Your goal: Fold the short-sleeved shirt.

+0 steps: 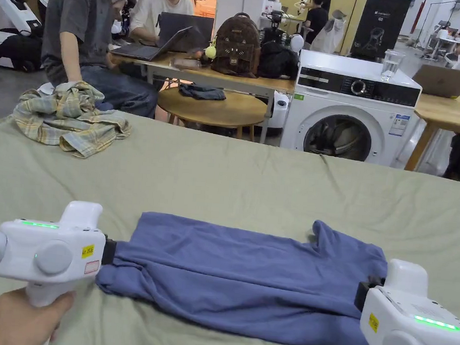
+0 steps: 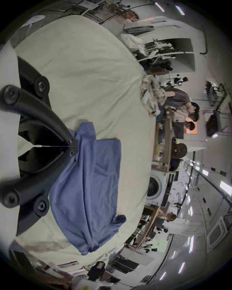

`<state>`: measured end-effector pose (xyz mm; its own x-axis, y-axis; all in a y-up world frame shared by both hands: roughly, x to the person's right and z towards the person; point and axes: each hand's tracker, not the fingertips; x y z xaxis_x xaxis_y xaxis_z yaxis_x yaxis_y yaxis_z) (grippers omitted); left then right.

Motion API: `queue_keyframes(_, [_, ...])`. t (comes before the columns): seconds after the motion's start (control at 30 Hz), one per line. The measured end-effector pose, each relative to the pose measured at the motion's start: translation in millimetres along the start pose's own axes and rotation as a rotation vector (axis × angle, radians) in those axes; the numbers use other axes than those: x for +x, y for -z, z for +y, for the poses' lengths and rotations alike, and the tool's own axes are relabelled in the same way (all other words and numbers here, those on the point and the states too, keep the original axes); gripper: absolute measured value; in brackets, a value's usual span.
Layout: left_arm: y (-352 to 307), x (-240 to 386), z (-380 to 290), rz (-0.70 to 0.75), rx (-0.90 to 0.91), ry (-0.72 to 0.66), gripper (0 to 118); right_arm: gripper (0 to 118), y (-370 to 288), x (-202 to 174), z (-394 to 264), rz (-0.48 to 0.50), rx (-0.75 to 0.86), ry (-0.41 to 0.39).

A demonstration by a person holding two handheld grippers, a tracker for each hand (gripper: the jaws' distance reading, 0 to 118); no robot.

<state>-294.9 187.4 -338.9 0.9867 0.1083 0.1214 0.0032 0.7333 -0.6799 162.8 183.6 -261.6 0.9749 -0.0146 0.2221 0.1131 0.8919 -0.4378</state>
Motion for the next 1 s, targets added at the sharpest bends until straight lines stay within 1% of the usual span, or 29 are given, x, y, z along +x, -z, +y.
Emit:
queue_keyframes(0.1, [22, -13, 15, -0.025, -0.115, -0.039, 0, 0, 3, 3, -4, 0.006, -0.027, -0.005])
queue_keyframes(0.2, [38, -12, 27, -0.044, -0.209, -0.059, 0, 0, 5, 4, -8, -0.002, -0.047, -0.021])
queue_keyframes(0.23, [48, -15, 32, -0.049, -0.251, -0.066, 11, 0, 6, 5, -9, -0.006, -0.058, -0.021])
queue_keyframes(0.27, [48, -10, 30, -0.044, -0.282, -0.064, 36, 0, 6, 7, -10, -0.006, -0.065, -0.02])
queue_keyframes(0.3, [58, -11, 31, -0.055, -0.341, -0.065, 47, 0, 7, 8, -12, -0.005, -0.074, -0.019])
queue_keyframes(0.33, [66, -11, 31, -0.047, -0.381, -0.063, 52, 0, 7, 9, -14, -0.008, -0.08, -0.021])
queue_keyframes(0.4, [77, -6, 25, 0.024, -0.449, -0.046, 60, 0, 7, 12, -17, -0.017, -0.092, -0.026])
queue_keyframes(0.47, [88, -4, 14, 0.056, -0.509, -0.041, 63, 0, 7, 15, -20, -0.02, -0.099, -0.026])
queue_keyframes(0.5, [91, -4, 7, 0.041, -0.539, -0.051, 63, 0, 7, 16, -21, -0.021, -0.104, -0.028])
queue_keyframes(0.57, [78, 4, 3, 0.052, -0.474, -0.048, 63, 0, 8, 19, -22, -0.029, -0.114, -0.034])
queue_keyframes(0.6, [73, 10, 2, 0.074, -0.462, -0.042, 60, 0, 8, 20, -22, -0.029, -0.117, -0.034])
queue_keyframes(0.63, [71, 16, 0, 0.09, -0.458, -0.013, 51, 0, 7, 21, -23, -0.028, -0.118, -0.033])
queue_keyframes(0.7, [66, 23, -6, 0.072, -0.426, 0.058, 21, 0, 9, 24, -23, -0.034, -0.127, -0.039])
queue_keyframes(0.73, [63, 28, -8, 0.058, -0.415, 0.071, 7, 0, 10, 26, -22, -0.034, -0.129, -0.037])
queue_keyframes(0.77, [60, 31, -11, 0.035, -0.404, 0.074, 3, 0, 11, 28, -22, -0.034, -0.133, -0.034])
queue_keyframes(0.8, [63, 28, -11, 0.037, -0.404, 0.072, 2, 0, 13, 31, -20, -0.033, -0.141, -0.03])
queue_keyframes(0.83, [63, 28, -13, 0.054, -0.383, 0.107, 2, 0, 14, 34, -17, -0.032, -0.149, -0.028])
queue_keyframes(0.87, [59, 28, -15, 0.05, -0.372, 0.113, 1, 0, 15, 38, -15, -0.031, -0.15, -0.024])
queue_keyframes(1.0, [38, 14, -13, 0.008, -0.288, 0.087, 1, 2, 22, 66, 3, -0.036, -0.195, -0.007])
